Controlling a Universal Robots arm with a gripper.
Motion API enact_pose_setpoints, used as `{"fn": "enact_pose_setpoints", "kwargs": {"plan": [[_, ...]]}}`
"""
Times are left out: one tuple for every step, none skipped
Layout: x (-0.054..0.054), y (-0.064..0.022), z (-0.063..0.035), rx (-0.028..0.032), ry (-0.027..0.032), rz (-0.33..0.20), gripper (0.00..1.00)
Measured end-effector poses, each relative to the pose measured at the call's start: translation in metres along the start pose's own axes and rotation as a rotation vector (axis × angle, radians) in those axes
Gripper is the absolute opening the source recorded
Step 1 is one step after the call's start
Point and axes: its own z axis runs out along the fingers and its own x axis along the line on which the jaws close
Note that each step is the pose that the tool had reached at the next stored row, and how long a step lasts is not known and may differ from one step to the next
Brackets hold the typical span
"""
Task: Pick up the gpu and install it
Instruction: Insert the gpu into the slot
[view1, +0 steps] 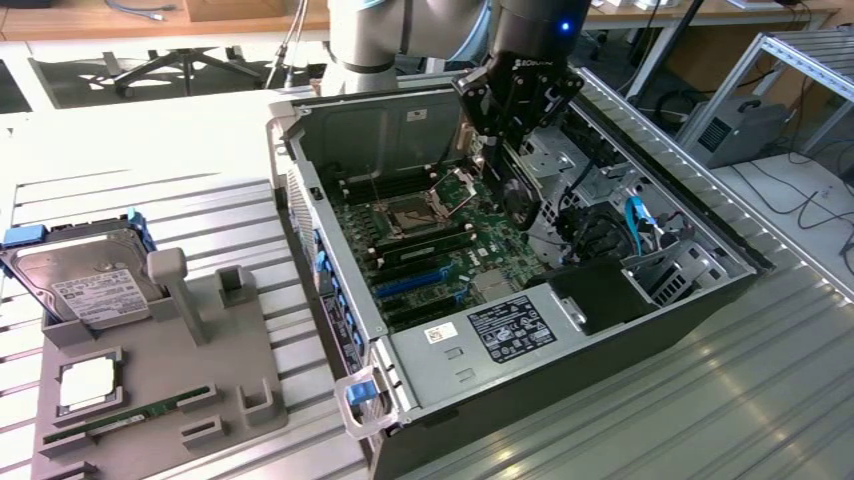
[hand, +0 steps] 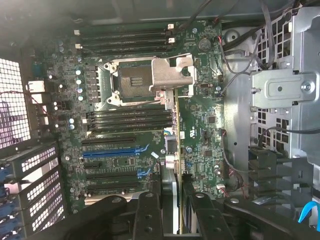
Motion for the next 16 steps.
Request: {"fn": "enact_pose_setpoints", "kwargs": {"plan": [[0.0000,0.0000,0.0000,0.0001,0.0000,-0.001,0.27],[0.0000,0.0000,0.0000,0.0000,-0.0002,-0.002,0.27],[0.0000,0.0000,0.0000,-0.0001,-0.0003,-0.004,0.27],[0.0000,0.0000,0.0000,-0.0002,-0.0006,-0.008,0.27],[0.0000,0.0000,0.0000,-0.0004,-0.0008,-0.013,0.27],[0.0000,0.0000,0.0000,-0.0005,-0.0012,-0.019,0.27],[0.0000,0.0000,0.0000,-0.0007,-0.0016,-0.025,0.27],[0.0000,0.0000,0.0000,-0.0009,-0.0020,-0.031,0.27],[0.0000,0.0000,0.0000,-0.0011,-0.0024,-0.038,0.27],[0.0000,0.0000,0.0000,-0.0015,-0.0033,-0.052,0.27],[0.0000,0.0000,0.0000,-0.0018,-0.0039,-0.062,0.27],[0.0000,0.0000,0.0000,-0.0020,-0.0043,-0.068,0.27],[0.0000,0.0000,0.0000,-0.0024,-0.0052,-0.081,0.27],[0.0000,0.0000,0.0000,-0.0025,-0.0056,-0.089,0.27],[0.0000,0.0000,0.0000,-0.0028,-0.0062,-0.098,0.27],[0.0000,0.0000,0.0000,-0.0031,-0.0067,-0.105,0.27]]}}
